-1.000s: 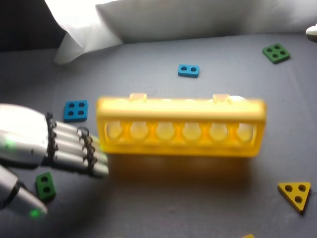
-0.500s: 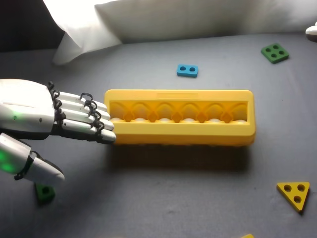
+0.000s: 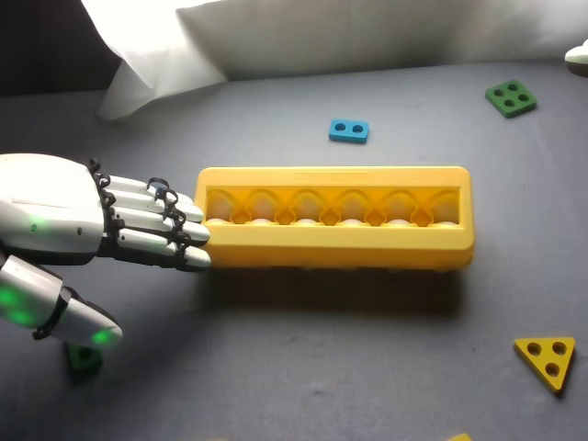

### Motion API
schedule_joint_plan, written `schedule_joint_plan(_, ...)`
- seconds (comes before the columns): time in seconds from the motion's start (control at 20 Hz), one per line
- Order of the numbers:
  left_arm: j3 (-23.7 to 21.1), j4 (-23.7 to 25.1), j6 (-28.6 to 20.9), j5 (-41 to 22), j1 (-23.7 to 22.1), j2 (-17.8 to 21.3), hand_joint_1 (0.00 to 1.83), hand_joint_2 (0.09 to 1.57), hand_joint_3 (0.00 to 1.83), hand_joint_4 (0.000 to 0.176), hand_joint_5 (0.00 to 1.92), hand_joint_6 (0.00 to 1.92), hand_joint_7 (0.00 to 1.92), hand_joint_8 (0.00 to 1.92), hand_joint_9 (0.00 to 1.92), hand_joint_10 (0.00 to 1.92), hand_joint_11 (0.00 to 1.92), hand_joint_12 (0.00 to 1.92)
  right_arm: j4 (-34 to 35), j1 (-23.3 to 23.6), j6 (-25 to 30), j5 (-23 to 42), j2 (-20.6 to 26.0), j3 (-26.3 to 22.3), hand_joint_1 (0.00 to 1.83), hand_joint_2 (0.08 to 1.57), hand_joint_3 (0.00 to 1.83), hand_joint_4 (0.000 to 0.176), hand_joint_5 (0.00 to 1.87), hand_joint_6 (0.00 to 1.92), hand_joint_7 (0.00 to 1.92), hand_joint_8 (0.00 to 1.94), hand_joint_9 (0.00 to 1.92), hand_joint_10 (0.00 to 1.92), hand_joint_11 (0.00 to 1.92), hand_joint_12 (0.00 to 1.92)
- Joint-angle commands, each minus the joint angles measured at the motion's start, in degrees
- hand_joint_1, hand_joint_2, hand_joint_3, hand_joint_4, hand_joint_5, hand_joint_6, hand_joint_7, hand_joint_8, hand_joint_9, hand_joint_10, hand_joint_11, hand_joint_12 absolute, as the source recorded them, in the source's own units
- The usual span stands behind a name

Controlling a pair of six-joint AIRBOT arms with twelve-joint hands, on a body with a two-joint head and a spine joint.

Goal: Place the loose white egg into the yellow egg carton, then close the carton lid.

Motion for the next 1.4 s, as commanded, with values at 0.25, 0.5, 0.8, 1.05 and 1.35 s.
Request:
schedule_joint_plan(0.25, 0.0, -2.0, 0.0, -3.7, -2.2, 2.8, 0.00, 1.29, 0.00, 0.000, 0.05, 0.00, 0.03, 0.00, 0.00, 0.00, 0.00, 0.00, 1.9, 0.6, 0.1, 4.0, 0.8, 0.3, 0.32, 0.83, 0.00, 0.000, 0.00, 0.00, 0.00, 0.00, 0.00, 0.00, 0.00, 0.00)
schedule_joint_plan(0.5, 1.0, -2.5, -0.3, -7.9, -2.9, 6.1, 0.00, 1.29, 0.00, 0.000, 0.10, 0.01, 0.08, 0.02, 0.04, 0.01, 0.00, 0.00, 1.9, 0.6, 0.1, 4.2, 0.8, 0.3, 0.30, 0.84, 0.00, 0.000, 0.00, 0.00, 0.00, 0.00, 0.00, 0.00, 0.00, 0.00)
schedule_joint_plan(0.8, 0.0, -0.7, -0.1, -16.5, -3.0, 11.5, 0.00, 1.30, 0.00, 0.000, 0.07, 0.01, 0.06, 0.01, 0.02, 0.00, 0.00, 0.00, 1.9, 0.5, 0.1, 4.3, 0.8, 0.3, 0.34, 0.85, 0.01, 0.000, 0.00, 0.00, 0.00, 0.00, 0.00, 0.00, 0.00, 0.00)
schedule_joint_plan(1.05, -1.9, -0.6, 0.3, -17.1, -4.6, 15.6, 0.00, 1.30, 0.00, 0.000, 0.03, 0.00, 0.04, 0.00, 0.00, 0.00, 0.00, 0.00, 1.9, 0.0, 0.2, 7.0, 0.8, 0.2, 0.29, 0.89, 0.02, 0.000, 0.00, 0.00, 0.00, 0.00, 0.00, 0.00, 0.00, 0.00)
schedule_joint_plan(1.35, -3.2, -0.6, 1.6, -17.5, -4.2, 17.1, 0.00, 1.30, 0.00, 0.000, 0.00, 0.00, 0.01, 0.00, 0.00, 0.00, 0.00, 0.00, 1.9, -0.2, 0.4, 7.1, 0.8, 0.2, 0.41, 0.87, 0.00, 0.000, 0.06, 0.02, 0.03, 0.01, 0.00, 0.00, 0.00, 0.00)
